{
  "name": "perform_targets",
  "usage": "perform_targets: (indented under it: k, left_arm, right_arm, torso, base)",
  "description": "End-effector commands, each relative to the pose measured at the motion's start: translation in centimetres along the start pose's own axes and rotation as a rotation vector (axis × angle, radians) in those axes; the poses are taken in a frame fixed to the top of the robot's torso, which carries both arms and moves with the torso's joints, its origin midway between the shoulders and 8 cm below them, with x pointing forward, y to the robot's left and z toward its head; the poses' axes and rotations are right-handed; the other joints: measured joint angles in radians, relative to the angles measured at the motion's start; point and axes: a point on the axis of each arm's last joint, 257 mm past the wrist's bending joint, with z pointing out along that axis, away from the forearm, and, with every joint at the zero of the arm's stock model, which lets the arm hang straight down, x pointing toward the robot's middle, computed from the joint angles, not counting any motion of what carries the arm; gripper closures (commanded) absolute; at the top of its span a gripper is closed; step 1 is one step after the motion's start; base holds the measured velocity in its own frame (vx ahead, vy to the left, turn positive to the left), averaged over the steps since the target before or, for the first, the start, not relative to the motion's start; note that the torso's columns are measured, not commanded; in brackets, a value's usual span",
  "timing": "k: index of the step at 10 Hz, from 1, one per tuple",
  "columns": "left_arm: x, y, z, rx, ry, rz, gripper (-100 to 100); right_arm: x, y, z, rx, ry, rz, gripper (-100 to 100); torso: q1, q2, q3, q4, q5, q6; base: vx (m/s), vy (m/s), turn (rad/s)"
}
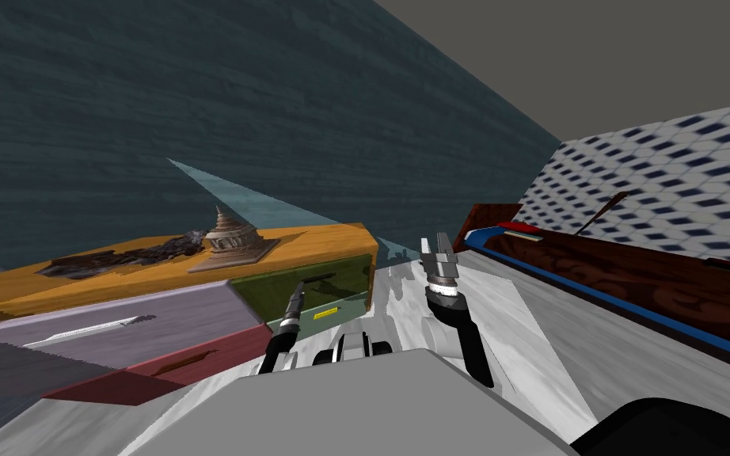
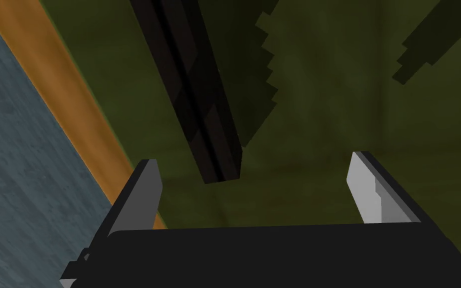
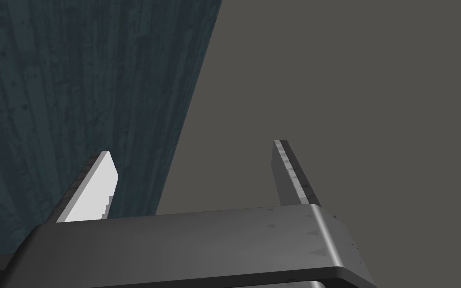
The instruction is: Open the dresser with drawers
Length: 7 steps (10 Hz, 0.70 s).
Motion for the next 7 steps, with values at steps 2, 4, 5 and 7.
perform_targets:
  k: [2,4,5,7]
  left_arm:
    - [-0.2,-0.5,0.8,0.002,-0.001,0.002,-100]
    - [-0.1,-0.4,0.5,0.003,0.000,0.001,100]
    - [0.0,-1.1,0.9,0.018,0.003,0.000,100]
    - [0.2,-0.9,1.0,0.005,0.008,0.001,100]
  right_arm:
    - [0.0,0.0,0.0,0.000,0.000,0.000,0]
    - [0.0,0.0,0.0,0.000,0.000,0.000,0]
    - [0.0,0.0,0.0,0.000,0.000,0.000,0]
    - [0.0,0.0,0.0,0.000,0.000,0.000,0]
  torso:
    - [-0.002,-0.005,-0.003,-0.001,0.000,0.000]
    - [-0.002,0.002,0.001,-0.001,0.000,0.000]
    - [0.002,-0.004,-0.001,-0.007,0.004,0.000]
    - [0.001,-0.001,0.000,-0.005,0.003,-0.001]
  base:
    - [0.058,-0.001,-0.005]
    - [-0.026,-0.002,0.003]
    - [-0.128,-0.024,0.017]
    - [-0.197,-0.049,0.028]
